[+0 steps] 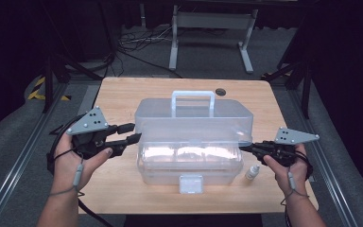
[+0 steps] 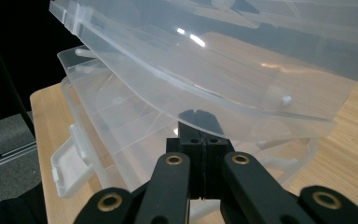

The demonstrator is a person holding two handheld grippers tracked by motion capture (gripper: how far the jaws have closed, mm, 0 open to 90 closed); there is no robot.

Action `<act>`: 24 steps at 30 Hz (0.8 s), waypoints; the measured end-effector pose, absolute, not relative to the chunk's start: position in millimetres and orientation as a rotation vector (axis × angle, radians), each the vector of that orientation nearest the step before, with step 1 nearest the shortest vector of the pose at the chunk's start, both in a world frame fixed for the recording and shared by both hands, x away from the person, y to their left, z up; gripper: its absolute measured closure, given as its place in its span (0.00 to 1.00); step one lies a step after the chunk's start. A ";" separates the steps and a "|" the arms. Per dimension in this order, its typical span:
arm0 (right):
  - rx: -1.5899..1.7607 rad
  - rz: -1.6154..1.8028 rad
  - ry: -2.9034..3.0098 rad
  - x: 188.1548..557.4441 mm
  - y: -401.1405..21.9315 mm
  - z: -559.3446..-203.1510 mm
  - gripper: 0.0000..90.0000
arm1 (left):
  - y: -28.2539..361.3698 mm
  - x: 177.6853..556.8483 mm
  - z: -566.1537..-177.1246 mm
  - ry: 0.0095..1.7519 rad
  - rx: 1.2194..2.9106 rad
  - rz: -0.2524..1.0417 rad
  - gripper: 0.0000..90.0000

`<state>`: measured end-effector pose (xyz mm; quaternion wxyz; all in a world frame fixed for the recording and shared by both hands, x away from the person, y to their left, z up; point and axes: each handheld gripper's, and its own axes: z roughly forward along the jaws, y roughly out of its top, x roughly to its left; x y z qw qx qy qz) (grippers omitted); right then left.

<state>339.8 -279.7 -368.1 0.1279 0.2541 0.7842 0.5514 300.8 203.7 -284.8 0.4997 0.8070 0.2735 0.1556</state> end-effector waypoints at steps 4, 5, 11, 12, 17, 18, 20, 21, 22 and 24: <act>0.745 1.603 2.273 340.4 -279.4 -367.0 1.00 | 208.0 298.7 -303.3 0.669 1.941 0.335 0.68; 0.744 1.602 2.272 340.6 -279.5 -366.8 1.00 | 209.1 299.2 -305.3 0.670 1.945 0.319 0.69; 0.749 1.600 2.268 341.1 -279.5 -366.1 1.00 | 213.2 296.8 -312.6 0.652 1.988 0.287 0.70; 0.750 1.601 2.266 341.1 -279.5 -366.1 1.00 | 213.1 296.7 -314.8 0.653 2.004 0.284 0.70; 0.755 1.604 2.261 341.3 -279.3 -365.7 1.00 | 212.8 295.4 -322.7 0.664 2.052 0.267 0.71; 0.756 1.605 2.261 341.1 -279.3 -365.9 1.00 | 212.9 295.0 -324.3 0.668 2.059 0.261 0.71; 0.756 1.607 2.261 341.1 -279.4 -366.2 1.00 | 213.0 295.0 -326.2 0.674 2.066 0.257 0.71; 0.756 1.608 2.261 341.2 -279.5 -366.3 1.00 | 212.9 295.7 -329.8 0.687 2.077 0.253 0.71; 0.757 1.609 2.261 341.2 -279.6 -366.3 1.00 | 213.0 296.6 -331.6 0.691 2.083 0.249 0.71; 0.757 1.609 2.260 341.2 -279.5 -366.2 1.00 | 212.9 297.5 -333.4 0.698 2.081 0.245 0.72</act>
